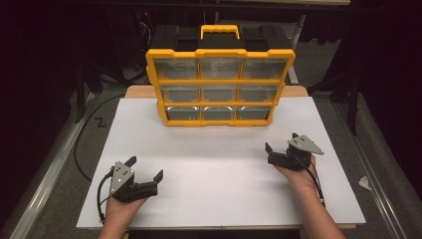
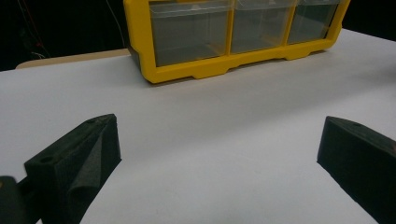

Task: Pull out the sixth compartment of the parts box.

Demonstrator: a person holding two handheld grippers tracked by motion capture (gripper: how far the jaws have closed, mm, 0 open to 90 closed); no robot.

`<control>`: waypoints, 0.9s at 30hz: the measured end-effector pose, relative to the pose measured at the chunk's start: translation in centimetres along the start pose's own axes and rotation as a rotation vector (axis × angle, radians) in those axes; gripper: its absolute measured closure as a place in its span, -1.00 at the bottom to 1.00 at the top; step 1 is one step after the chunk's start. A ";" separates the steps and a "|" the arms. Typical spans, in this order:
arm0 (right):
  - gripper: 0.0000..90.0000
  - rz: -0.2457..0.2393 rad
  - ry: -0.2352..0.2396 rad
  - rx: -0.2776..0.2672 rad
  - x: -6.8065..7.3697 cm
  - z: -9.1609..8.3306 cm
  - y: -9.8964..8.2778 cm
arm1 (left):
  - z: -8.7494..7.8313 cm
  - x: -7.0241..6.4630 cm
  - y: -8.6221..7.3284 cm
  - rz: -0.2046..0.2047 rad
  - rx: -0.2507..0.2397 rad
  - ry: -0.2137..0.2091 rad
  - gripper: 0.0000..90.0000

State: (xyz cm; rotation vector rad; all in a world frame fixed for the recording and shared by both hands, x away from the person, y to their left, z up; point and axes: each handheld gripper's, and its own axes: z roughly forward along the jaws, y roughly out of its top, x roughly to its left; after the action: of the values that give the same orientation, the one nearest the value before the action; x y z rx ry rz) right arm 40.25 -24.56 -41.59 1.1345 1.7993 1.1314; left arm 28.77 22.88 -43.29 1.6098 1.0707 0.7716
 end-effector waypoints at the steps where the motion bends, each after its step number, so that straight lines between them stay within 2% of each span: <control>1: -0.97 0.000 0.000 0.000 0.0 0.0 0.0 | 0.0 0.0 0.0 0.000 0.000 0.000 -0.99; 6: -0.97 -0.002 -0.007 -0.005 -0.1 0.2 0.3 | 0.0 0.0 0.0 -0.002 0.000 0.003 -0.99; 7: -0.97 -0.018 -0.008 0.003 0.0 0.1 0.3 | 0.1 0.0 0.0 -0.003 0.000 0.003 -0.99; 12: -0.97 -0.030 -0.011 0.012 0.0 0.0 0.2 | 0.1 -0.1 -0.1 0.012 0.004 0.004 -0.99; 16: -0.98 -0.047 -0.017 0.008 -0.1 -0.8 0.3 | 0.2 -0.2 -0.1 0.032 0.008 0.005 -0.99; 27: -0.98 -0.081 -0.043 0.021 -0.9 -2.3 -0.4 | 0.1 -0.3 0.0 0.027 -0.003 0.010 -0.99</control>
State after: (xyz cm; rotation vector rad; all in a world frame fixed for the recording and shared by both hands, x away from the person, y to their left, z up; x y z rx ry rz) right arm 38.38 -26.22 -41.05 1.0794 1.8117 1.0359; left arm 28.73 22.56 -43.36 1.6226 1.0567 0.7993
